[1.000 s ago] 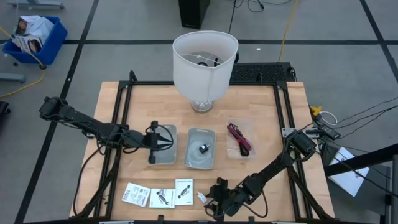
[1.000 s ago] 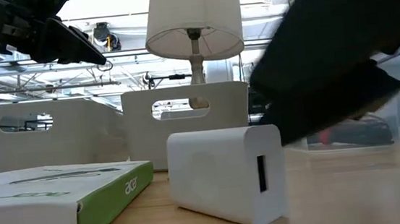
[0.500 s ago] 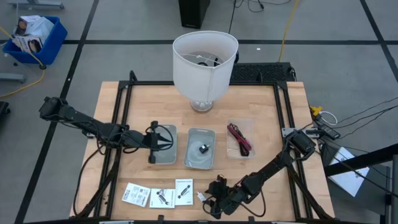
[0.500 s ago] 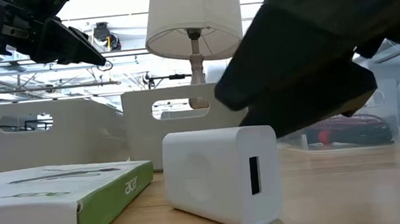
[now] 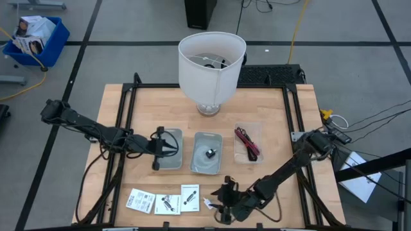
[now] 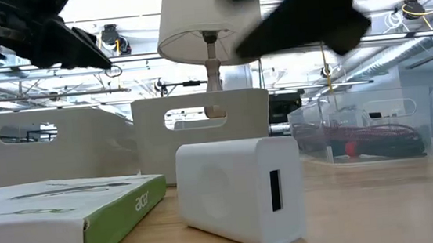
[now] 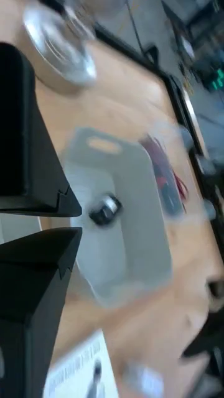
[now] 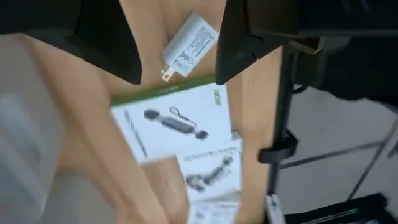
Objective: Pick and place items into bin
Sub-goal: Put the white charger adapter into the right gray bin
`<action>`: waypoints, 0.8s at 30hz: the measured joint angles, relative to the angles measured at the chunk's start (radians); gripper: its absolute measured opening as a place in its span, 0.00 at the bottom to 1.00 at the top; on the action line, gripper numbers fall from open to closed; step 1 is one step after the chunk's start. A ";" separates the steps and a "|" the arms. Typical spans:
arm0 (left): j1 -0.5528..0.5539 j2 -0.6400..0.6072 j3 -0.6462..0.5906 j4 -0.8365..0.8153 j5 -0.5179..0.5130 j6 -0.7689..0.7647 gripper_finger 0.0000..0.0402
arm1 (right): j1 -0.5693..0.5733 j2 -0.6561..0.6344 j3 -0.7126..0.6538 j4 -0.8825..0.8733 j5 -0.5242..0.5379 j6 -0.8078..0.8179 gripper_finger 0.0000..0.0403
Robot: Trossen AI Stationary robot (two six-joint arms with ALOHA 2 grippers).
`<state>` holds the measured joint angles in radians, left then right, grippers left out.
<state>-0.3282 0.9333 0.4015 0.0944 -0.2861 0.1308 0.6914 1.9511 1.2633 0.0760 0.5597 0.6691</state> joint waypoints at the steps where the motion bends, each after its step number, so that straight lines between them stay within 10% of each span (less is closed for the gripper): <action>1: -0.009 0.000 0.000 0.015 0.027 0.006 0.12 | 0.008 -0.023 0.000 -0.019 0.016 -0.039 0.47; 10: -0.151 0.096 0.106 0.038 0.068 0.025 0.02 | 0.062 -0.264 -0.084 -0.093 0.273 -0.301 0.04; 18: -0.192 0.328 0.295 0.006 0.095 0.032 0.01 | 0.063 -0.466 -0.360 0.116 0.359 -0.392 0.01; 24: -0.212 0.424 0.371 0.005 0.121 0.055 0.01 | 0.066 -0.640 -0.663 0.466 0.222 -0.511 0.00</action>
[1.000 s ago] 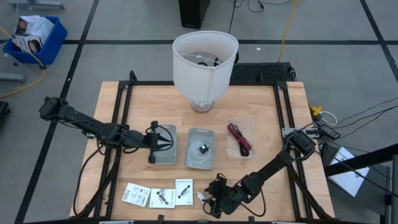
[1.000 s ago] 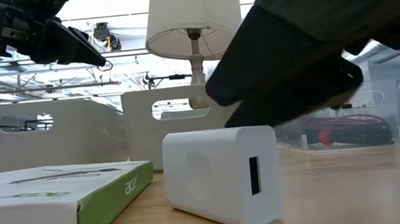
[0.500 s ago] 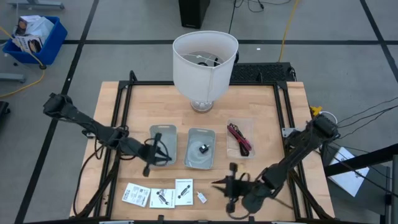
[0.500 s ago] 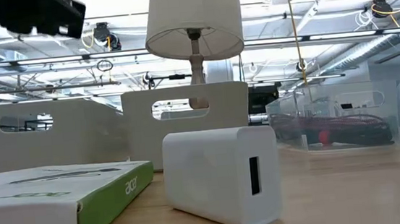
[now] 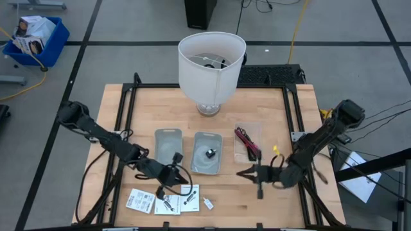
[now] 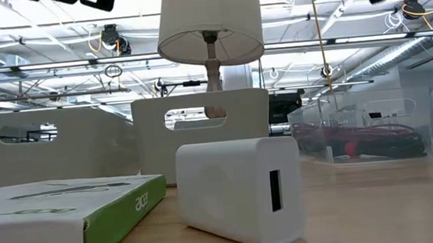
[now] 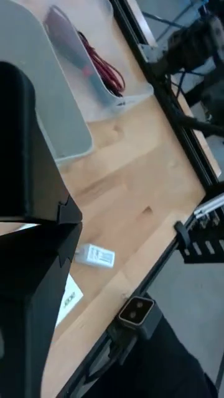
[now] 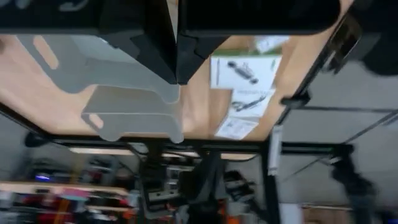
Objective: Pick and place items into bin
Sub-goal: Put the white charger adapter into the right gray bin
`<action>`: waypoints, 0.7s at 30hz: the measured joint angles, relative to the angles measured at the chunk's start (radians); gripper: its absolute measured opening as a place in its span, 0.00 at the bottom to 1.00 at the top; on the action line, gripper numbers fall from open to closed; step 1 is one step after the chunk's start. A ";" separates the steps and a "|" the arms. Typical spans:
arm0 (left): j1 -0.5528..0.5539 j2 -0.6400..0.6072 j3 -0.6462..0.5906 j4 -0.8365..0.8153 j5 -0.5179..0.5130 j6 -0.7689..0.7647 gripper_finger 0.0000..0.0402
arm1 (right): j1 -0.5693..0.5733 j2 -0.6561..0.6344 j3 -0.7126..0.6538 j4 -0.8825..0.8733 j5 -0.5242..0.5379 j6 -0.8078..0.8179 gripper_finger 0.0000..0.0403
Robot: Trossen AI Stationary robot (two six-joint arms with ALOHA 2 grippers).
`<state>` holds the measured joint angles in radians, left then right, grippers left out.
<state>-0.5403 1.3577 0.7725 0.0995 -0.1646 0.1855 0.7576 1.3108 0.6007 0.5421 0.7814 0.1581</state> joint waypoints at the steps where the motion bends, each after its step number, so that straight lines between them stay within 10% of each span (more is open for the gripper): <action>1: -0.003 0.005 0.007 0.002 0.000 0.000 0.01 | -0.006 -0.035 -0.041 0.011 -0.032 -0.014 0.00; 11: 0.016 0.013 0.019 0.000 0.014 -0.003 0.01 | -0.172 -0.458 -0.332 0.002 -0.339 -0.122 0.00; 21: 0.009 0.179 0.038 0.089 0.130 0.026 0.00 | -0.254 -0.701 -0.449 0.006 -0.367 -0.148 0.00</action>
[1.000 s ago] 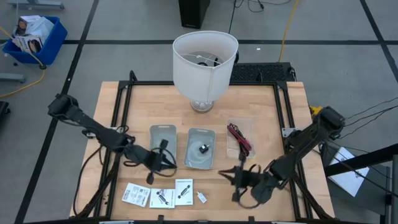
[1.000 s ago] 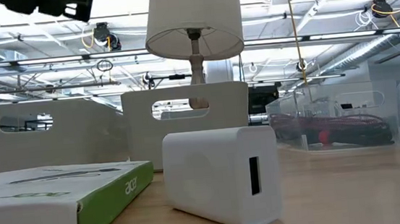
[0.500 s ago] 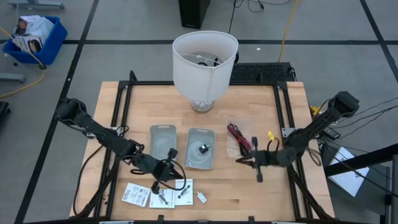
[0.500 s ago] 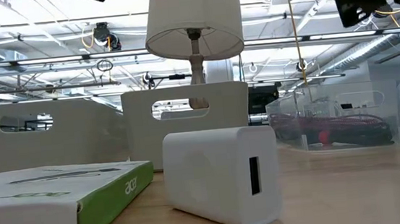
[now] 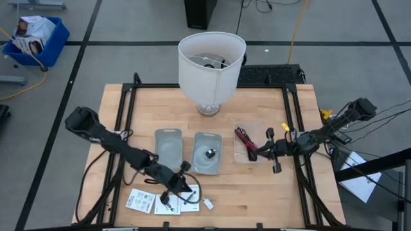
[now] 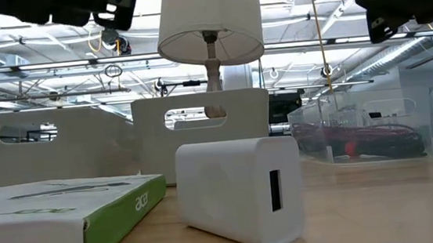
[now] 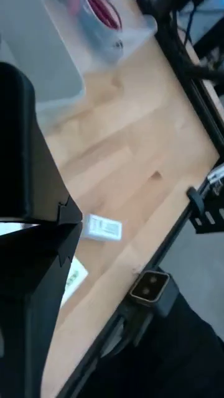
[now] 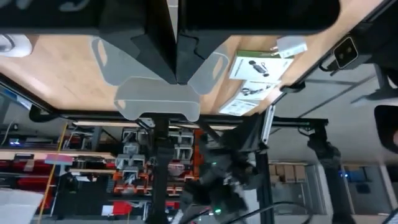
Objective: Pick and place items into bin
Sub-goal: Put the white charger adapter into the right gray bin
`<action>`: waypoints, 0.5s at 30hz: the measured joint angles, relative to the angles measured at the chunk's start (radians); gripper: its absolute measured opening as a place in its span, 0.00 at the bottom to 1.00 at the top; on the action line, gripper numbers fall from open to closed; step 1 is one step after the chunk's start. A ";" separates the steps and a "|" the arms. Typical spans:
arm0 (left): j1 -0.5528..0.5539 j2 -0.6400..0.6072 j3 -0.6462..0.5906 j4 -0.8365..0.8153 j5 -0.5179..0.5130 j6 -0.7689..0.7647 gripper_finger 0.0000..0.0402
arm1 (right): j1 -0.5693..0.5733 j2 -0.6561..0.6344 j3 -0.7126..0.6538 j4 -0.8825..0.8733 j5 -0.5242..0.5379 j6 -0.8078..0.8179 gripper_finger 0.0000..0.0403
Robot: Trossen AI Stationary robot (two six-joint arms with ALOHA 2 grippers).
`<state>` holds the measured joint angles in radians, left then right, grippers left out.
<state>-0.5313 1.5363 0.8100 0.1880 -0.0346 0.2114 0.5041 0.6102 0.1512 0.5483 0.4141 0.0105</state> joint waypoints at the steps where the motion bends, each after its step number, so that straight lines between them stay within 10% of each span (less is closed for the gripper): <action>1: -0.002 0.021 0.017 0.004 0.001 -0.005 0.00 | -0.003 -0.005 -0.003 0.000 0.000 0.002 0.00; 15: -0.026 0.354 0.391 -0.258 0.042 -0.011 0.13 | -0.008 -0.013 -0.006 0.001 0.006 0.048 0.00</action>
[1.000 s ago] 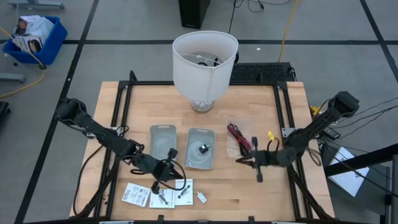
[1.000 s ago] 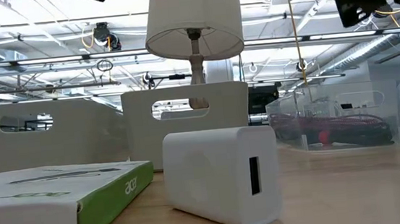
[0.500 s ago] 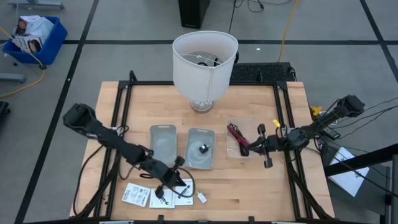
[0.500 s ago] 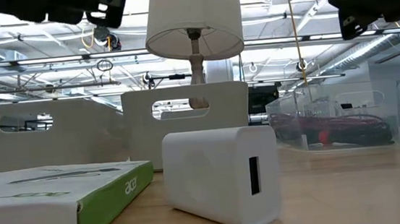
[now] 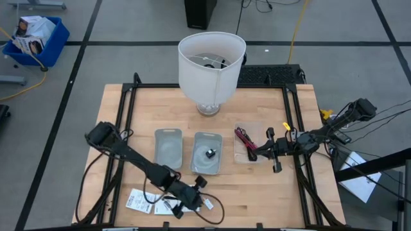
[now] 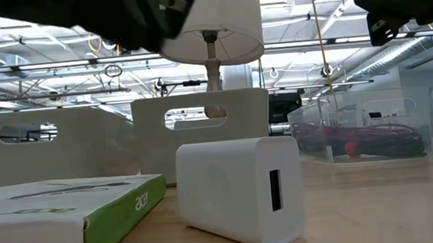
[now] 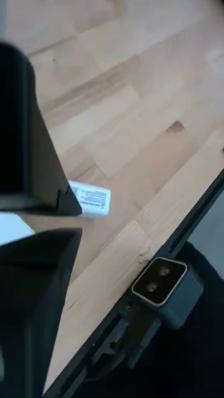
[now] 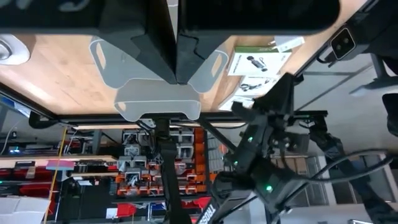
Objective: Pick and place items into bin
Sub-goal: Put the white charger adapter into the right gray bin
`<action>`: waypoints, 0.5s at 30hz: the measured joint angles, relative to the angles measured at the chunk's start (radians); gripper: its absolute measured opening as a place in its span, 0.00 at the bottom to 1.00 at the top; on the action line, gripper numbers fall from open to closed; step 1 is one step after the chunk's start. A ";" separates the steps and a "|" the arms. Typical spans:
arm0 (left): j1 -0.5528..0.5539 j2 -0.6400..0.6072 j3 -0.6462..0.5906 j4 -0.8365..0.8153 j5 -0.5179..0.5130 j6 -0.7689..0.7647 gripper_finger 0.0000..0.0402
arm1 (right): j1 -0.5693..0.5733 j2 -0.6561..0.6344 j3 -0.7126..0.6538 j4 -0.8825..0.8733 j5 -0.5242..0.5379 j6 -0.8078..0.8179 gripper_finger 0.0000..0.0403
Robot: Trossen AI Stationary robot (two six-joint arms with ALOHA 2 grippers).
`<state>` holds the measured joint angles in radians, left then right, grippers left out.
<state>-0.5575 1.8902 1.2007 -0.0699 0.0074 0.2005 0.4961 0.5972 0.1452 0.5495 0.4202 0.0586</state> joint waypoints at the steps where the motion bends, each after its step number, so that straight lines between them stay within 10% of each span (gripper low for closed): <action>1: 0.000 0.013 0.013 -0.007 0.000 0.006 0.16 | 0.000 0.000 0.000 0.000 0.000 0.005 0.00; 15: 0.015 0.067 0.034 0.029 -0.005 0.083 0.64 | 0.000 0.000 0.000 0.000 0.001 0.016 0.00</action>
<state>-0.5426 1.9572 1.2350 -0.0409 0.0029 0.2831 0.4961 0.5972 0.1452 0.5498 0.4213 0.0746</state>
